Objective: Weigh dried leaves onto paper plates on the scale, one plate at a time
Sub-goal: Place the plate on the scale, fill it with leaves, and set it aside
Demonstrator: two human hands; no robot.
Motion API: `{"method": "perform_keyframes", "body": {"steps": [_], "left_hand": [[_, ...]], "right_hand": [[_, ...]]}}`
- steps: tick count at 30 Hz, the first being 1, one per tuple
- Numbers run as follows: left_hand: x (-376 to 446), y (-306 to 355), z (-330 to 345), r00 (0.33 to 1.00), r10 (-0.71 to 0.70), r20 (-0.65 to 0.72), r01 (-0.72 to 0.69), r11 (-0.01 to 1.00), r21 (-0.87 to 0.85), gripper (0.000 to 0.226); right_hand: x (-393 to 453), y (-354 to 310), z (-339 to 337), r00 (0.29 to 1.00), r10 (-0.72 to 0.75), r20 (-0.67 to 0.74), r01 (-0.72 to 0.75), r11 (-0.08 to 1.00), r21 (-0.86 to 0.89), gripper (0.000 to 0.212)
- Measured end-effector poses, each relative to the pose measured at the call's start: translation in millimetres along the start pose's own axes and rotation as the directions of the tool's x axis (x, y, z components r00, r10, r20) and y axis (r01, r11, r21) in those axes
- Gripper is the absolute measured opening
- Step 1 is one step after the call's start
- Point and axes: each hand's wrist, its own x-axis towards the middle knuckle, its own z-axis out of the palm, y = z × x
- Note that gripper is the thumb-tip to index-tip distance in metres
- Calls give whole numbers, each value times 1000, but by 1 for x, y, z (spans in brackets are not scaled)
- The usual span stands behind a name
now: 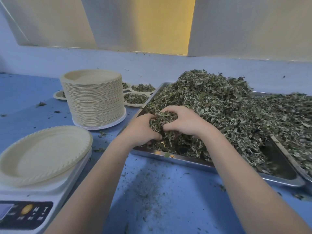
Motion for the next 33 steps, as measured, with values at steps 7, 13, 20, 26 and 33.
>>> {"method": "perform_keyframes", "body": {"steps": [7, 13, 20, 26, 33], "left_hand": [[-1, 10, 8, 996, 17, 84, 34, 818, -574, 37], [2, 15, 17, 991, -77, 105, 130, 668, -733, 67], [-4, 19, -6, 995, -99, 28, 90, 696, -713, 55], [-35, 13, -57, 985, -123, -124, 14, 764, -645, 36], [-98, -36, -129, 959, -180, -219, 40, 851, -524, 31]], "right_hand": [[1, -3, 1, 996, -78, -30, 79, 997, 26, 54], [0, -4, 3, 991, -76, -108, 79, 997, 15, 46], [3, -30, 3, 986, -109, -123, 115, 993, 41, 43], [11, -91, 15, 970, -235, -66, 239, 969, 61, 44], [13, -167, 80, 931, -360, 58, 343, 920, 188, 32]]}}
